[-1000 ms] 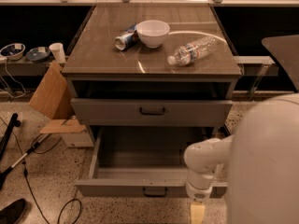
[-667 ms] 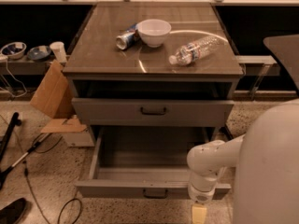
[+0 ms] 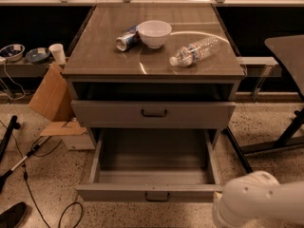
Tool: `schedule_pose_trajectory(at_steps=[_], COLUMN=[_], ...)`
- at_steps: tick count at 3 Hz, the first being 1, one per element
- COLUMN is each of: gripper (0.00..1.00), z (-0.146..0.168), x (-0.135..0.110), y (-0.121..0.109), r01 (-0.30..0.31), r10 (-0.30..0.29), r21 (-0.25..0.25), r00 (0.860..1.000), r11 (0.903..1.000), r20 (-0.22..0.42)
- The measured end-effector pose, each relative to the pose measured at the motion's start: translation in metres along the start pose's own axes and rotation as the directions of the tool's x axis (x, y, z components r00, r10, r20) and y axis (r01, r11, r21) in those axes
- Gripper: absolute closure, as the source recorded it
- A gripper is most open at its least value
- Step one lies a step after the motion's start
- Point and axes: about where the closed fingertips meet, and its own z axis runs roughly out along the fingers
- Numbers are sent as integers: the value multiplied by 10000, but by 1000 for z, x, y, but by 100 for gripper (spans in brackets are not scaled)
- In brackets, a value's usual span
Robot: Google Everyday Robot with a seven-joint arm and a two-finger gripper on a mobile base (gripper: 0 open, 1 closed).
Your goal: Open middle drawer
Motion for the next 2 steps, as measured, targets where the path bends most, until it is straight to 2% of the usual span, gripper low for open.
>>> schedule_pose_trajectory(at_steps=[1, 2], gripper=[0, 0], z=[-31, -31], x=[16, 16], y=[5, 5], r01=[-563, -563], r10=[481, 481], r21=[1196, 1196], r00=[9963, 9963], r11=[9912, 9912], r20=[710, 710])
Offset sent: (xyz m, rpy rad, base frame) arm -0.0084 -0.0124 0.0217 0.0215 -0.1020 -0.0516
